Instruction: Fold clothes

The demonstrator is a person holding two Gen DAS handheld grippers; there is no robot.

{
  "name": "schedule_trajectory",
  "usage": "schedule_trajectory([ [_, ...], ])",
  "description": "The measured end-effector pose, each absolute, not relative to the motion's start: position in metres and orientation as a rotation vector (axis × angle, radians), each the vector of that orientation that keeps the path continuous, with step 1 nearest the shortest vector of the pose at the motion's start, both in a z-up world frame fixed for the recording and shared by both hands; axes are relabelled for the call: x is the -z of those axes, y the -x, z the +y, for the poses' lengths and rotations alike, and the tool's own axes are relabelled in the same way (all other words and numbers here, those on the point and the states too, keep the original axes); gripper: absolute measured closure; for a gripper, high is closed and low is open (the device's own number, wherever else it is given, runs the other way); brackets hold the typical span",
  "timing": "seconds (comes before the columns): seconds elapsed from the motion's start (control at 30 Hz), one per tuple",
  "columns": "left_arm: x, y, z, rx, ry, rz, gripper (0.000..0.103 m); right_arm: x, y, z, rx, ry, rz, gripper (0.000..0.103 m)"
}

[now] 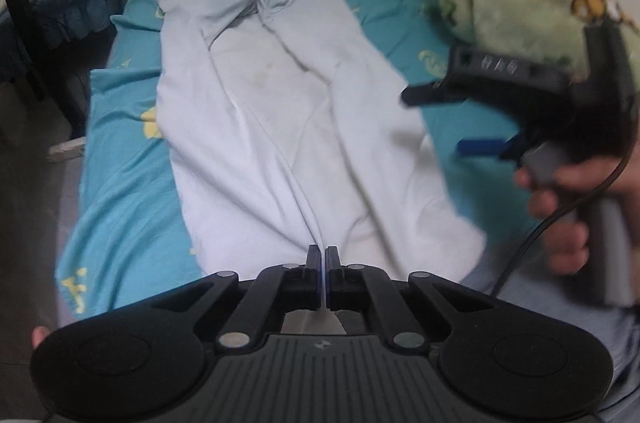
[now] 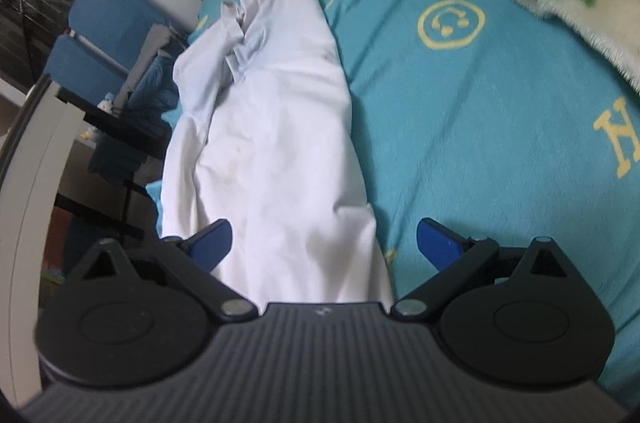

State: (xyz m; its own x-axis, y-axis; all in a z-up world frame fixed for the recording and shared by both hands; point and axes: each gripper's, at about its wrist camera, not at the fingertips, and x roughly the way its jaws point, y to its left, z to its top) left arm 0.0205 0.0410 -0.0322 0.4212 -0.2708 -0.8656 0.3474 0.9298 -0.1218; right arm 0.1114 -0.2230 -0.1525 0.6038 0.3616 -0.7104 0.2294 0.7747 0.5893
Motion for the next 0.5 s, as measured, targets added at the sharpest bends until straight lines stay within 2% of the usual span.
schedule_trajectory([
  [0.07, 0.041, -0.022, 0.045, 0.409, -0.044, 1.096, 0.101, 0.154, -0.11, -0.22, -0.095, -0.7, 0.97, 0.003],
  [0.17, 0.052, -0.026, 0.058, 0.44, 0.057, 1.145, 0.094, 0.154, -0.104, -0.214, -0.104, -0.682, 1.026, 0.005],
  [0.23, 0.051, -0.031, 0.087, 0.411, 0.211, 1.134, 0.078, 0.153, -0.098, -0.21, -0.105, -0.665, 1.072, 0.009],
  [0.3, 0.045, -0.033, 0.117, 0.347, 0.355, 1.08, 0.039, 0.154, -0.093, -0.209, -0.11, -0.672, 1.097, 0.009],
  [0.33, 0.044, -0.034, 0.132, 0.298, 0.416, 1.057, 0.034, 0.155, -0.091, -0.208, -0.117, -0.685, 1.107, 0.009],
  [0.37, 0.049, -0.038, 0.144, 0.238, 0.475, 1.07, 0.031, 0.156, -0.089, -0.207, -0.122, -0.692, 1.119, 0.011],
  [0.4, 0.054, -0.041, 0.156, 0.178, 0.534, 1.083, 0.031, 0.157, -0.088, -0.205, -0.125, -0.693, 1.134, 0.022],
  [0.43, 0.062, -0.045, 0.164, 0.131, 0.584, 1.117, 0.031, 0.158, -0.088, -0.202, -0.126, -0.684, 1.149, 0.028],
  [0.5, 0.072, -0.052, 0.171, 0.072, 0.607, 1.176, 0.031, 0.159, -0.089, -0.194, -0.126, -0.646, 1.177, 0.028],
])
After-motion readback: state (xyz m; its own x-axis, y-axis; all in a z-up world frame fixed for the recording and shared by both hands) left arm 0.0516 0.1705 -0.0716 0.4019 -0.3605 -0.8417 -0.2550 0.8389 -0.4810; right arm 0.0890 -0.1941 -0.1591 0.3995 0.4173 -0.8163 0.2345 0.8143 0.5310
